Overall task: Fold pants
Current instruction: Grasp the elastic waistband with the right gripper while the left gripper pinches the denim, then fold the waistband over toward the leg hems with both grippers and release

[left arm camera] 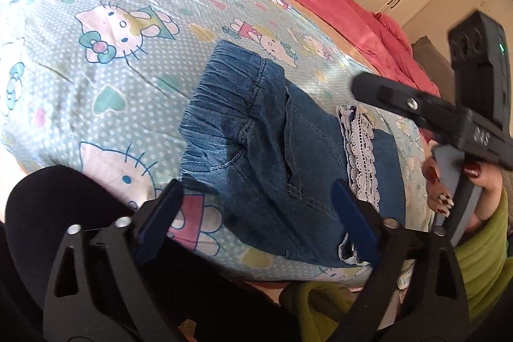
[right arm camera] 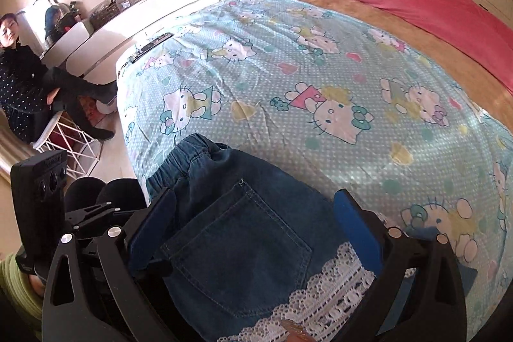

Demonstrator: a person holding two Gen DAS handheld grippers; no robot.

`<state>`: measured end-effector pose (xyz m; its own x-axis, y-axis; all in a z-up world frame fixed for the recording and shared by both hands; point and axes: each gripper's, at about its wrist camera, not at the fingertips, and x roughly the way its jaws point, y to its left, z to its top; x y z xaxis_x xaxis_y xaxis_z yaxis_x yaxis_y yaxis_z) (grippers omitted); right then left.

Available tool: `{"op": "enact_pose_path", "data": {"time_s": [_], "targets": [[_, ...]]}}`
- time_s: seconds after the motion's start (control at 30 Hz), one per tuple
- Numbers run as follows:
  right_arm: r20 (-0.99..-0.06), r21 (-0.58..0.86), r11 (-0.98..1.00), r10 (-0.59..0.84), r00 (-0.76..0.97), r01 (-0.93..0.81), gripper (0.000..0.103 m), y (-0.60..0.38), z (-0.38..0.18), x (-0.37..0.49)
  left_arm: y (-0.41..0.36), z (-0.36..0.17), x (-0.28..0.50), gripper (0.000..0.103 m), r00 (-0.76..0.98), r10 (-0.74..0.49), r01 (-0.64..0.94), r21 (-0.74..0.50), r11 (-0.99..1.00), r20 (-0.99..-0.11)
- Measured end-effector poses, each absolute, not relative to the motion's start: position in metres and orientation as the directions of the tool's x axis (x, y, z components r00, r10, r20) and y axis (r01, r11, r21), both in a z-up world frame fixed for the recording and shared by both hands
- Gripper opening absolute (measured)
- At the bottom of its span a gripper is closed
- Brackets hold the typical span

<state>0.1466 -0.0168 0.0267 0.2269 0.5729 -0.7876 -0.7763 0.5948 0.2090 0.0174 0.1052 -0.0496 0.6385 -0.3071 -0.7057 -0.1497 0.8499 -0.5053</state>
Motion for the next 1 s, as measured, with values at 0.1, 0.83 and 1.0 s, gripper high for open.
{"op": "enact_pose_path", "data": {"time_s": [0.1,0.83,1.0], "targets": [[-0.803,0.199,0.563,0.563,0.195,-0.802,0.098,0.009,0.018,0.153,0.107,-0.055,0.021,0.069,0.639,-0.311,-0.158,-0.516,0.842,-0.703],[-0.704,0.443,0.376,0.708,-0.056,-0.814,0.033,0.018,0.013,0.163,0.113,-0.046,0.019,0.082,0.661,-0.322,-0.14,-0.534,0.834,-0.678],[-0.634,0.468,0.349,0.772,-0.034,-0.812,0.033,-0.029,0.043,0.161,0.089,-0.041,0.028,0.091,0.639,-0.374,-0.064,-0.531,0.845,-0.673]]}}
